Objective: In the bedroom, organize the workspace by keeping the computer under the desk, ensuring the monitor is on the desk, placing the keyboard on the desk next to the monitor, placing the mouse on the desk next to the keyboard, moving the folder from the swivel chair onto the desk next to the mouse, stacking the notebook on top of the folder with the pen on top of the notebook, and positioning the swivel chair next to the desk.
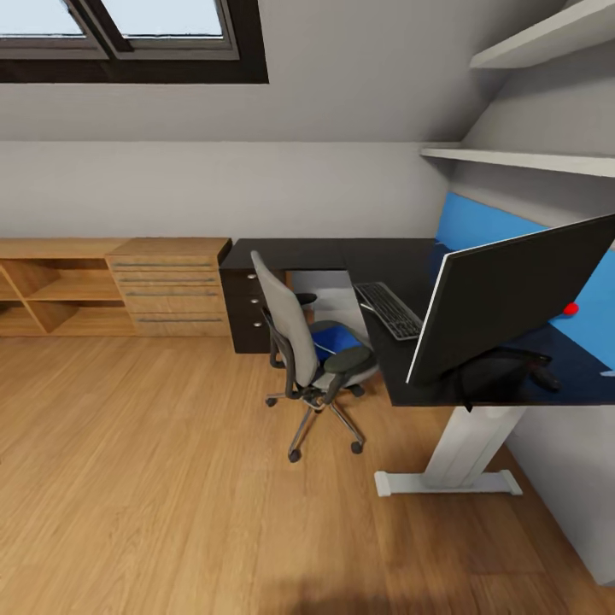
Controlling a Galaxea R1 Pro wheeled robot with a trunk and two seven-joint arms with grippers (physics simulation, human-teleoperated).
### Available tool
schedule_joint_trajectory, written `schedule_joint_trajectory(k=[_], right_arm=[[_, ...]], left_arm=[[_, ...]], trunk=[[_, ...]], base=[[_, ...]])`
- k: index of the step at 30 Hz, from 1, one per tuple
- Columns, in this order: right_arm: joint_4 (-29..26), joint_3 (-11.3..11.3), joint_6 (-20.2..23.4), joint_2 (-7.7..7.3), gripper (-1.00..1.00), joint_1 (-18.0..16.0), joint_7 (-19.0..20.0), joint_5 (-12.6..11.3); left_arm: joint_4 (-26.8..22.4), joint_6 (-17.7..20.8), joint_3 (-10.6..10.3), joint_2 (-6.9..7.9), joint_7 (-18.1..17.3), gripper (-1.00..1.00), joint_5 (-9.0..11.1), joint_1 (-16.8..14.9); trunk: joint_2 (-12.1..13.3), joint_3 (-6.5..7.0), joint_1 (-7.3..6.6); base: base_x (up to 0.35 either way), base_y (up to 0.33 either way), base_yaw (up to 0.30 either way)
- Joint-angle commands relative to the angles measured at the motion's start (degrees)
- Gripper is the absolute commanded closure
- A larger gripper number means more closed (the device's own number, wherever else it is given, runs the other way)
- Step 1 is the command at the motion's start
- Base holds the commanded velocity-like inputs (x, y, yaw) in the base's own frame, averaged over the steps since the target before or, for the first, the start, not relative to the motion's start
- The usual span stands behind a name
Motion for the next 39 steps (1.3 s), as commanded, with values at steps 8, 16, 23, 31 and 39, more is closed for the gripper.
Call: schedule_joint_trajectory(k=[8, 16, 23, 31, 39], right_arm=[[0.1, 0.0, -0.2, 0.02, -1.00, 0.0, -0.1, 0.0], [0.1, 0.0, -0.2, 0.02, -1.00, 0.0, -0.1, 0.0], [0.1, 0.0, -0.1, 0.02, -1.00, 0.0, -0.1, 0.0], [0.0, 0.0, -0.1, -0.05, -1.00, 0.0, -0.1, 0.0], [0.0, 0.0, -0.1, -0.06, -1.00, 0.0, -0.1, 0.1]], left_arm=[[0.1, -0.1, 0.0, 0.00, 0.0, -1.00, 0.5, 0.0], [0.1, -0.1, 0.0, 0.07, 0.0, -1.00, 0.5, 0.0], [0.1, -0.2, 0.1, -0.07, 0.0, -1.00, 0.5, 0.0], [0.1, -0.2, 0.1, -0.08, 0.0, -1.00, 0.4, 0.0], [0.1, -0.2, -0.1, -0.19, 0.0, -1.00, 0.3, 0.0]], trunk=[[-3.2, -1.49, 1.76], [-6.5, -2.93, 3.52], [-9.3, -4.18, 5.06], [-12.5, -5.62, 6.81], [-15.7, -7.06, 8.57]], base=[[0.000, 0.314, 0.000], [0.056, 0.317, 0.000], [0.053, 0.090, 0.000], [0.003, 0.005, 0.000], [0.000, 0.000, 0.000]])
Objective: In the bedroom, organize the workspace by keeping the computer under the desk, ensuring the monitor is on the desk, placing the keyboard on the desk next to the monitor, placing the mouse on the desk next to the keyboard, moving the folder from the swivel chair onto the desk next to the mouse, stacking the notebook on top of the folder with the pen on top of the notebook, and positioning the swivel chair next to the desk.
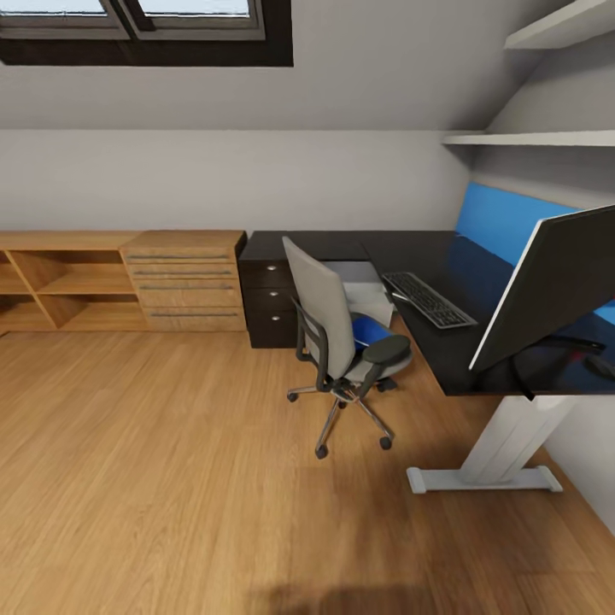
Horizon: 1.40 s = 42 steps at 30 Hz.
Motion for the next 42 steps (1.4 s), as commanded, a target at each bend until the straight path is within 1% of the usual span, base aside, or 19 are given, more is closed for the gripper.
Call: schedule_joint_trajectory(k=[1, 21, 25, 26, 27, 28, 29, 33, 34, 35, 36, 37, 38, 39, 40, 41, 42], right_arm=[[0.0, 0.0, -0.1, 0.02, -1.00, 0.0, -0.1, 0.0], [0.0, 0.0, -0.1, 0.11, -1.00, 0.0, -0.1, 0.1], [0.0, 0.1, -0.2, 0.35, -1.00, 0.0, -0.1, 0.1], [-0.1, 0.1, -0.2, 0.42, -1.00, 0.0, -0.1, 0.1], [-3.1, -0.1, 0.4, 0.50, -1.00, -1.1, -0.5, -0.9], [-3.7, -0.1, 0.6, 0.49, -1.00, -1.5, -0.5, -1.0], [-4.7, -0.2, 1.2, 0.48, -1.00, -2.6, -0.6, -1.3], [-5.8, -0.3, 3.8, 0.37, -1.00, -5.7, -1.0, -1.6], [-6.1, -0.3, 7.2, 0.31, -1.00, -8.4, -2.2, -1.7], [-6.1, -0.4, 8.6, 0.31, -1.00, -9.3, -2.9, -1.7], [-6.3, -0.3, 11.4, 0.30, -1.00, -10.9, -4.5, -1.6], [-6.5, -0.3, 15.3, 0.33, -1.00, -12.9, -7.0, -1.6], [-6.5, -0.3, 17.5, 0.35, -1.00, -14.2, -8.3, -1.6], [-6.5, -0.3, 19.5, 0.34, -1.00, -15.6, -9.3, -1.5], [-6.5, -0.3, 21.2, 0.35, -1.00, -17.3, -9.9, -1.5], [-6.6, -0.3, 22.5, 0.37, -1.00, -18.9, -10.2, -1.5], [-6.6, -0.2, 23.0, 0.39, -1.00, -19.6, -10.4, -1.5]], left_arm=[[0.1, -0.1, -0.1, -0.09, 0.0, -1.00, 0.5, 0.0], [0.5, 0.0, -0.4, -0.21, 0.0, -1.00, 0.5, 0.0], [-2.1, 0.0, -0.6, -0.55, 1.1, -1.00, 0.3, 0.0], [-3.9, 0.2, -0.6, -0.73, 2.0, -1.00, 0.3, 0.0], [-12.3, 4.8, -1.5, -1.21, 5.6, -1.00, -0.1, 0.0], [-13.5, 6.1, -1.7, -1.32, 5.7, -1.00, -0.3, 0.0], [-16.3, 9.3, -2.0, -1.62, 5.9, -1.00, -0.8, 0.0], [-23.1, 17.3, -2.5, -2.32, 6.2, -1.00, -1.6, 0.0], [-28.7, 23.9, -3.0, -3.37, 6.5, -1.00, -2.4, -0.1], [-30.5, 26.0, -3.3, -3.91, 6.7, -1.00, -2.7, -0.1], [-33.9, 30.1, -3.9, -5.12, 7.0, -1.00, -3.5, -0.5], [-37.2, 35.5, -4.8, -7.04, 7.9, -1.00, -5.2, -1.8], [-37.8, 38.4, -5.6, -8.18, 9.1, -1.00, -6.9, -3.0], [-37.4, 40.3, -6.6, -9.13, 10.6, -1.00, -8.7, -4.5], [-36.9, 41.6, -8.0, -9.64, 12.2, -1.00, -10.3, -6.2], [-36.7, 42.4, -9.5, -9.64, 13.5, -1.00, -11.5, -7.9], [-36.8, 42.7, -10.2, -9.64, 14.0, -1.00, -11.9, -8.6]], trunk=[[-0.4, -0.23, 0.22], [-8.5, -3.82, 4.61], [-10.1, -4.54, 5.49], [-10.5, -4.72, 5.71], [-10.9, -4.90, 5.93], [-11.3, -5.08, 6.15], [-11.7, -5.26, 6.37], [-13.3, -5.98, 7.25], [-13.7, -6.16, 7.47], [-14.1, -6.34, 7.69], [-14.5, -6.52, 7.91], [-14.9, -6.69, 8.13], [-15.3, -6.87, 8.35], [-15.7, -7.05, 8.57], [-16.1, -7.23, 8.79], [-16.5, -7.41, 9.01], [-16.9, -7.59, 9.23]], base=[[0.000, 0.000, 0.000], [0.000, 0.000, 0.000], [0.000, 0.000, 0.000], [0.000, 0.000, 0.000], [0.000, 0.000, 0.000], [0.000, 0.000, 0.000], [0.000, 0.000, 0.000], [0.000, 0.000, 0.000], [0.000, 0.000, 0.000], [0.000, 0.000, 0.000], [0.000, 0.000, 0.000], [0.000, 0.000, 0.000], [0.000, 0.000, 0.000], [0.000, 0.000, 0.000], [0.000, 0.000, 0.000], [0.000, 0.000, 0.000], [0.000, 0.000, 0.000]])
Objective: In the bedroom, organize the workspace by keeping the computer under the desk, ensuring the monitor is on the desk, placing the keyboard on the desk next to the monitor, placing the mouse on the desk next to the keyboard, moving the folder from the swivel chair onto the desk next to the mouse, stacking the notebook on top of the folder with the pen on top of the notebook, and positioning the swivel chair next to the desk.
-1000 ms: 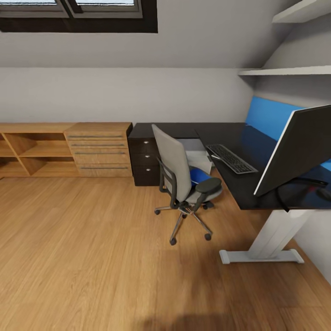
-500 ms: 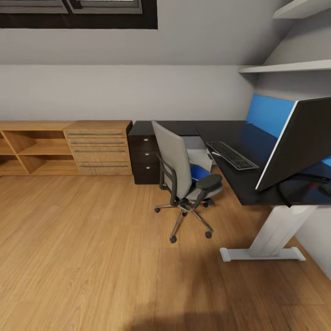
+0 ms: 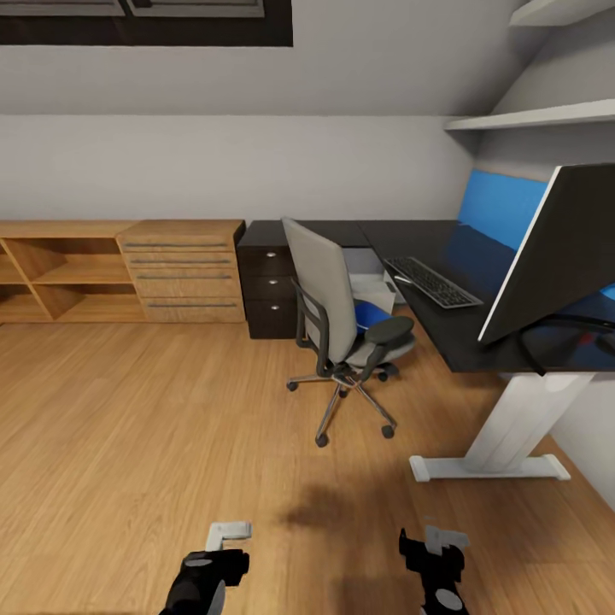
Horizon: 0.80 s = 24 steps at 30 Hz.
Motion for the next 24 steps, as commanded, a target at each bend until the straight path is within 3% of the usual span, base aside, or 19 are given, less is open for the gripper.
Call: schedule_joint_trajectory(k=[1, 5, 10, 16, 19, 24], right_arm=[[0.1, 0.0, 0.5, 0.08, -1.00, -1.1, -0.3, -0.1], [0.3, 0.0, 1.7, 0.14, -1.00, -3.3, -0.4, -0.4], [-0.7, 0.0, 2.3, 0.10, -1.00, -5.1, -0.2, -0.6], [-0.9, -0.1, 3.2, -0.03, -1.00, -9.6, -0.1, -0.6], [0.3, -0.5, 8.8, -0.67, -1.00, -15.3, -0.1, -1.2], [0.7, -0.6, 13.1, -2.19, -1.00, -19.2, -0.1, -3.4]], left_arm=[[-0.5, 0.8, -1.1, 0.00, 0.9, -1.00, -0.8, -1.2], [-1.7, 1.3, -1.9, 0.00, 2.2, -1.00, -1.1, -2.9], [-3.9, 1.0, -0.9, 0.00, 2.5, -1.00, 1.6, -3.3], [-8.1, -0.4, -0.4, 0.00, 2.3, -1.00, 2.9, -3.4], [-10.1, -3.2, -0.4, 0.00, 2.4, -1.00, 3.0, -3.4], [-18.6, -6.0, -0.3, 0.00, 2.4, -1.00, 3.0, -1.7]], trunk=[[-0.4, -0.24, 0.22], [-2.0, -0.96, 1.10], [-4.0, -1.86, 2.19], [-6.5, -2.93, 3.51], [-7.7, -3.47, 4.17], [-9.7, -4.37, 5.27]], base=[[0.000, 0.000, 0.000], [0.000, 0.000, 0.000], [0.000, 0.000, 0.000], [0.000, 0.000, 0.000], [0.000, 0.000, 0.000], [0.000, 0.000, 0.000]])
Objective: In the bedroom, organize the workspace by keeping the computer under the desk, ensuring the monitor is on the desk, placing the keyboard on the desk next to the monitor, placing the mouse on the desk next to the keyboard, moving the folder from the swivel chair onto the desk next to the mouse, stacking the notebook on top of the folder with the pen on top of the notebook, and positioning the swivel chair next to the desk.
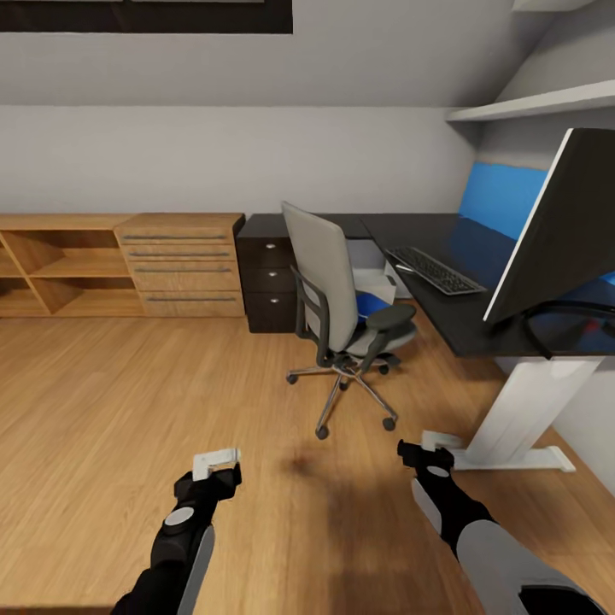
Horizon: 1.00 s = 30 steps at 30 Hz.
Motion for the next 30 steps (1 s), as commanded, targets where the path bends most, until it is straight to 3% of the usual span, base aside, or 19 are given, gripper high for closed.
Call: schedule_joint_trajectory(k=[1, 4, 8, 16, 24, 25, 30], right_arm=[[-0.2, 0.0, 0.3, -0.07, -1.00, -0.2, -0.1, -0.6], [-1.7, -0.1, 2.7, -0.23, -1.00, -0.7, -0.2, -0.9], [-3.4, -0.1, 3.8, 0.59, -1.00, -0.8, -0.3, -1.1], [-9.1, 0.0, 5.2, 2.15, -1.00, -0.3, -0.5, -1.1], [-21.9, 0.0, 11.9, 2.36, -1.00, 4.5, -0.5, -1.1], [-25.9, 0.1, 13.7, 2.37, -1.00, 6.6, -0.5, -1.1], [-27.6, 0.1, 14.5, 2.40, -1.00, 7.8, -0.5, -1.1]], left_arm=[[-1.2, 0.2, -0.1, 0.00, 0.3, -1.00, 0.1, 0.8], [-5.0, -0.1, -0.2, 0.00, 0.2, -1.00, 0.1, 4.7], [-7.8, -0.3, -0.3, 0.00, 0.2, -1.00, 0.1, 6.9], [-8.7, -0.2, -0.4, 0.00, 0.2, -1.00, 0.1, 7.8], [-8.5, -0.1, -0.5, 0.00, 0.2, -1.00, 0.0, 7.9], [-8.4, -0.1, -0.5, 0.00, 0.2, -1.00, 0.0, 7.9], [-8.3, 0.0, -0.5, 0.00, 0.2, -1.00, 0.0, 7.9]], trunk=[[-0.4, -0.24, 0.22], [-1.6, -0.77, 0.88], [-3.2, -1.49, 1.76], [-6.5, -2.93, 3.51], [-9.7, -4.36, 5.27], [-10.1, -4.54, 5.49], [-12.1, -5.44, 6.59]], base=[[0.000, 0.000, 0.000], [0.000, 0.000, 0.000], [0.000, 0.000, 0.000], [0.000, 0.000, 0.000], [0.000, 0.000, 0.000], [0.000, 0.000, 0.000], [0.000, 0.000, 0.000]])
